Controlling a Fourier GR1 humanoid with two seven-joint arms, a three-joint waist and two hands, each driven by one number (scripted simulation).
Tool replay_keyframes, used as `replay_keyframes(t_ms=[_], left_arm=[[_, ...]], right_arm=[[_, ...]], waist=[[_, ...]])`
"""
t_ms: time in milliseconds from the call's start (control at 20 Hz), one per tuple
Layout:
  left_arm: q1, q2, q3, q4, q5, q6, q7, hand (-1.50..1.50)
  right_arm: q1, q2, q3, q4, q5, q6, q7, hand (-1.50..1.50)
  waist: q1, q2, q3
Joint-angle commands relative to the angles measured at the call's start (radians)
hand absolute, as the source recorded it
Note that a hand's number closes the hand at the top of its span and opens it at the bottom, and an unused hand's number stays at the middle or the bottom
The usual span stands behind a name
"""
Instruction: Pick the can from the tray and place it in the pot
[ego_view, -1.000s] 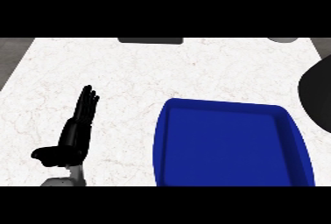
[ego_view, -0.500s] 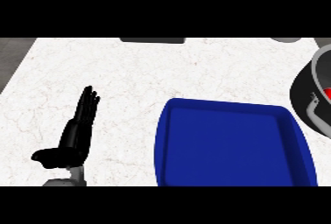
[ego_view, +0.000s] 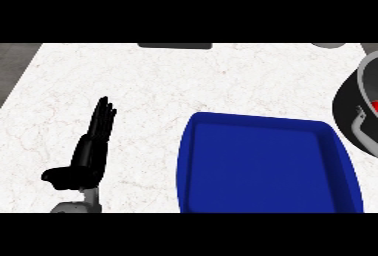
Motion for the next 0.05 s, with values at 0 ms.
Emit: replay_keyframes(t_ms=[0], left_arm=[[0.009, -0.007, -0.007, -0.011, -0.01, 0.01, -0.004, 0.0]], right_arm=[[0.025, -0.052, -0.034, 0.006, -0.031, 0.024, 0.014, -1.5]], waist=[[-0.004, -0.002, 0.002]])
